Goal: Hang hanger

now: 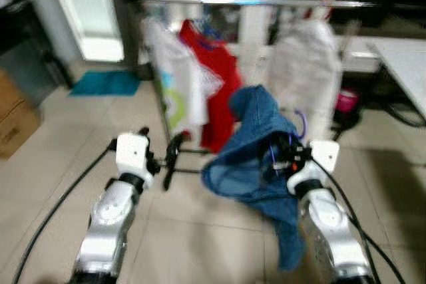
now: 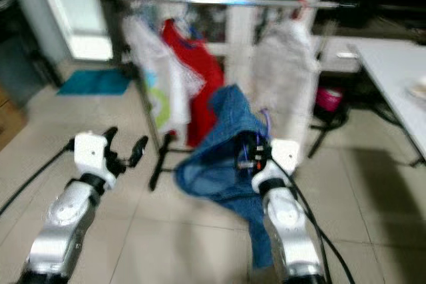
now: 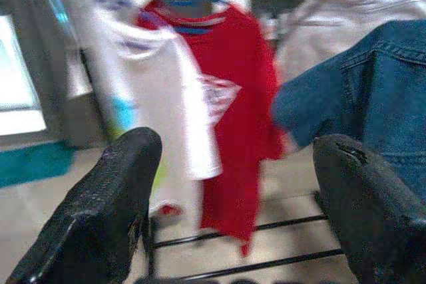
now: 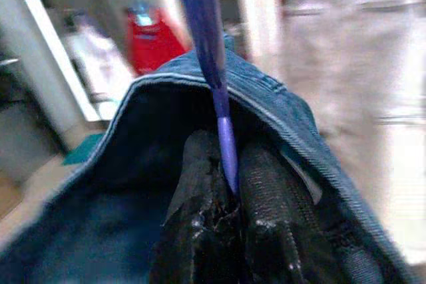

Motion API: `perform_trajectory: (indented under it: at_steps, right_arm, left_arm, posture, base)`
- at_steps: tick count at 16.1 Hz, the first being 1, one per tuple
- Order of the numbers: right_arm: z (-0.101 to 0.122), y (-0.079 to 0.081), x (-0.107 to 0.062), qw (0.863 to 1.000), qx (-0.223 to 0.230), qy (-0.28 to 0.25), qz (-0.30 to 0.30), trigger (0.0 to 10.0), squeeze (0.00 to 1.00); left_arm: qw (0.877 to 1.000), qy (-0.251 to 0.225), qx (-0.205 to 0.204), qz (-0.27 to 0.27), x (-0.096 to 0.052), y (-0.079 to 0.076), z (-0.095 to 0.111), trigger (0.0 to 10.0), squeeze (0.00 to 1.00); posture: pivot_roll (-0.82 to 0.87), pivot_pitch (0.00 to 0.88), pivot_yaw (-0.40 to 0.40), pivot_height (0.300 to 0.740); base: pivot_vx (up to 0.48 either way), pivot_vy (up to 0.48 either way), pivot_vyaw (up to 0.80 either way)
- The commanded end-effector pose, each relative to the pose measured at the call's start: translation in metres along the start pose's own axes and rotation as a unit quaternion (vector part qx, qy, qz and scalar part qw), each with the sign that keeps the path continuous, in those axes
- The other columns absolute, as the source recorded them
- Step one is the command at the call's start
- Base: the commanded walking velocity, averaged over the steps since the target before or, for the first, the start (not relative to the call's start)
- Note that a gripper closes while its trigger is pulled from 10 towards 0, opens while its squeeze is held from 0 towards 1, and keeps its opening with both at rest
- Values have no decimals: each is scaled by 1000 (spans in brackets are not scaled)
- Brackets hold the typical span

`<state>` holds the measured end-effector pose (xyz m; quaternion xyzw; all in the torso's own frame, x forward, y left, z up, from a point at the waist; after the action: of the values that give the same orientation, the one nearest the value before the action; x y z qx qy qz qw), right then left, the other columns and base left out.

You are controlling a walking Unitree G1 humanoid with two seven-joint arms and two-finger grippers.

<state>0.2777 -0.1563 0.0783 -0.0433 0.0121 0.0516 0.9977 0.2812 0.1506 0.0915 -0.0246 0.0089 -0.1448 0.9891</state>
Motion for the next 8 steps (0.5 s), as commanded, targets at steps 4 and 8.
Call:
perform_trajectory:
  at_steps: [4,8]
  right_arm:
    - [12,-4,3,1000,-2,-25,-9,10000,0]
    - [13,-2,6,1000,-4,-24,-3,10000,0]
  left_arm:
    - [1000,3,6,-19,0,-1,3,10000,0]
    - [1000,5,7,-23,0,-2,3,10000,0]
  posture:
    - [-134,0,27,740]
    - [-132,0,27,740]
  base:
    - [340,0,-200]
    - [338,0,0]
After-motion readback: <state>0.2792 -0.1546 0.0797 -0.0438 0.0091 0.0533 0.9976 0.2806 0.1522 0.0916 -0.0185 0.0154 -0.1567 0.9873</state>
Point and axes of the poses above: a point about 5 cm out from each wrist's last joint towards the gripper, its own x axis pointing out of the wrist towards the gripper, its own z axis along the axis of the wrist's last joint, y = z × x, the point moved 1 cm from there along x, pointing out of the wrist towards the gripper, and after that the axes turned 5 degrees about -x, right-handed, at the moved point
